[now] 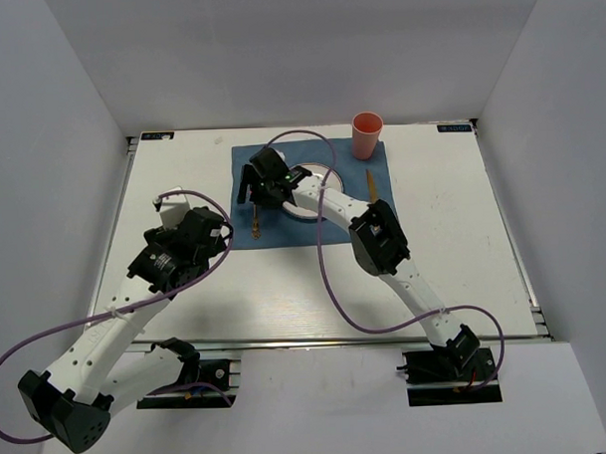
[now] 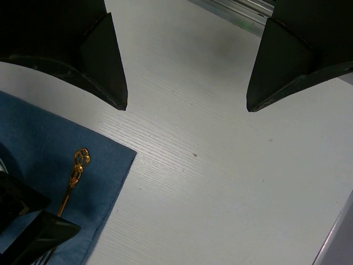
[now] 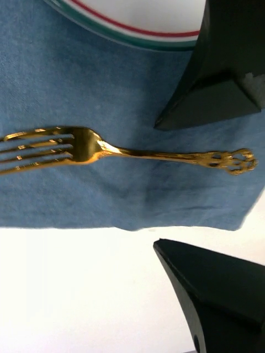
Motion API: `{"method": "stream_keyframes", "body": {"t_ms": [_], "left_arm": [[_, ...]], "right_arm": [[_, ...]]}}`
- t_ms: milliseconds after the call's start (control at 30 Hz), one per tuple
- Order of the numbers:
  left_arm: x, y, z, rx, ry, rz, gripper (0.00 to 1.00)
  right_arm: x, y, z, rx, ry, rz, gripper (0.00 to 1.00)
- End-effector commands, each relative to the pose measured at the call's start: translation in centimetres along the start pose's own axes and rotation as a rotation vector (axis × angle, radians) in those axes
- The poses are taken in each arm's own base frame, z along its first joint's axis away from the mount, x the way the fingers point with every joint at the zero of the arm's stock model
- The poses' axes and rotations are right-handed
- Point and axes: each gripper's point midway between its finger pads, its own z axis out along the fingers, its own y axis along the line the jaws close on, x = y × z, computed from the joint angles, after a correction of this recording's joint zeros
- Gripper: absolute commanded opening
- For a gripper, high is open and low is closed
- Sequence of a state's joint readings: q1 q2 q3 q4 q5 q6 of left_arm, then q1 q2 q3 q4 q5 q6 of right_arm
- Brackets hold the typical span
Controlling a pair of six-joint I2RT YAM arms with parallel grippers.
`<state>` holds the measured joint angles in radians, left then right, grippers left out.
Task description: Set the dinner table for one person
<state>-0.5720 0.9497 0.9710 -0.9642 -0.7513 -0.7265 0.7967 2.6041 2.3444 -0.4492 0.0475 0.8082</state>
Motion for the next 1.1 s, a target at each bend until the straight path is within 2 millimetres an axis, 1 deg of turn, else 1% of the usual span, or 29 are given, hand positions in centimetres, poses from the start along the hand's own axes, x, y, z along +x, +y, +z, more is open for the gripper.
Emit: {"method": "stream_keyframes", "body": {"t_ms": [0, 33, 67, 100, 133, 167, 200, 233, 267, 300, 333, 367, 400, 433, 467, 500, 533, 567, 633, 667, 700, 733, 833, 867, 900, 933, 1000, 1033, 1067], "left_arm": [[-0.7, 0.7, -0.5, -0.006, -0.034, -0.041, 0.98], [-0.8, 0.9, -0.6, -0.011, -0.042, -0.047, 0.98], [-1.1, 1.3, -0.8, -0.017, -0.056, -0.059, 0.98], [-1.1, 1.5, -0.9, -0.025, -0.056, -0.066, 0.98], [-1.2, 1.6, -1.0, -0.027, -0.062, -0.073, 0.98], [-1.3, 1.8, -1.0, -0.033, -0.068, -0.074, 0.98], [-1.5, 2.0, -1.2, -0.035, -0.074, -0.080, 0.98], [-1.6, 2.2, -1.3, -0.037, -0.077, -0.084, 0.98], [-1.7, 2.3, -1.4, -0.040, -0.080, -0.086, 0.98], [-1.6, 2.5, -1.5, -0.043, -0.077, -0.083, 0.98], [-2.1, 2.4, -1.9, -0.036, -0.082, -0.096, 0.98], [-2.1, 2.7, -2.1, -0.039, -0.077, -0.091, 0.98], [-2.2, 2.7, -2.2, -0.035, -0.074, -0.091, 0.98], [-2.4, 2.7, -2.5, -0.030, -0.077, -0.096, 0.98], [-3.0, 2.7, -2.9, -0.020, -0.084, -0.106, 0.98], [-3.1, 2.9, -3.3, -0.019, -0.076, -0.101, 0.98], [-3.3, 3.0, -3.5, -0.017, -0.074, -0.101, 0.98], [-3.9, 3.2, -4.2, -0.015, -0.074, -0.102, 0.98], [-4.3, 3.5, -4.8, -0.008, -0.072, -0.105, 0.98], [-4.5, 3.7, -5.2, -0.005, -0.073, -0.105, 0.98], [-4.7, 4.1, -5.6, -0.004, -0.072, -0.101, 0.98], [-4.9, 4.3, -6.0, 0.008, -0.078, -0.109, 0.98], [-4.8, 4.8, -6.8, 0.029, -0.071, -0.100, 0.98], [-4.8, 4.8, -7.2, 0.061, -0.077, -0.081, 0.98], [-4.8, 4.7, -7.4, 0.080, -0.078, -0.078, 0.98], [-4.5, 4.5, -7.5, 0.105, -0.066, -0.066, 0.98], [-4.4, 4.8, -8.0, 0.119, -0.063, -0.067, 0.98], [-4.2, 4.8, -8.1, 0.125, -0.056, -0.064, 0.98], [-4.2, 5.0, -8.3, 0.131, -0.056, -0.069, 0.98]], "right_arm": [[-4.6, 5.6, -6.5, -0.114, -0.119, -0.026, 0.87], [-5.6, 6.3, -8.1, -0.133, -0.147, -0.037, 0.89], [-6.3, 7.2, -11.2, -0.158, -0.172, -0.049, 0.89], [-6.6, 7.5, -12.6, -0.171, -0.189, -0.058, 0.89], [-7.3, 8.1, -14.3, -0.202, -0.219, -0.069, 0.89], [-7.6, 7.9, -17.6, -0.204, -0.251, -0.102, 0.89], [-7.8, 7.5, -18.9, -0.194, -0.272, -0.158, 0.89], [-7.9, 7.1, -20.5, -0.188, -0.285, -0.156, 0.89], [-7.9, 5.8, -23.5, -0.151, -0.320, -0.233, 0.89], [-7.7, 4.5, -24.6, -0.111, -0.330, -0.271, 0.89], [-7.4, 3.1, -25.9, -0.069, -0.337, -0.310, 0.89], [-8.2, 1.2, -29.8, 0.020, -0.411, -0.353, 0.89], [-6.3, -2.4, -29.6, 0.116, -0.377, -0.366, 0.89], [-5.6, -3.9, -31.0, 0.160, -0.382, -0.370, 0.89], [-5.7, -5.7, -34.7, 0.217, -0.437, -0.358, 0.89], [-4.2, -8.2, -35.3, 0.283, -0.415, -0.372, 0.89], [-3.6, -9.4, -36.6, 0.313, -0.420, -0.367, 0.89], [-3.3, -10.8, -39.8, 0.345, -0.455, -0.357, 0.89], [-2.0, -12.8, -41.7, 0.383, -0.447, -0.368, 0.89], [-1.7, -13.3, -44.0, 0.373, -0.479, -0.360, 0.89], [-0.9, -14.4, -44.9, 0.401, -0.460, -0.367, 0.89], [-0.4, -14.9, -46.5, 0.389, -0.479, -0.360, 0.89], [0.9, -16.7, -48.3, 0.415, -0.477, -0.369, 0.89], [0.7, -17.4, -49.7, 0.435, -0.512, -0.351, 0.89], [0.9, -17.8, -50.5, 0.448, -0.518, -0.344, 0.89], [1.2, -18.4, -51.8, 0.462, -0.522, -0.329, 0.89], [1.4, -19.0, -53.2, 0.480, -0.533, -0.311, 0.89], [1.6, -19.2, -54.3, 0.479, -0.545, -0.297, 0.89], [1.7, -19.4, -54.7, 0.477, -0.548, -0.293, 0.89]]}}
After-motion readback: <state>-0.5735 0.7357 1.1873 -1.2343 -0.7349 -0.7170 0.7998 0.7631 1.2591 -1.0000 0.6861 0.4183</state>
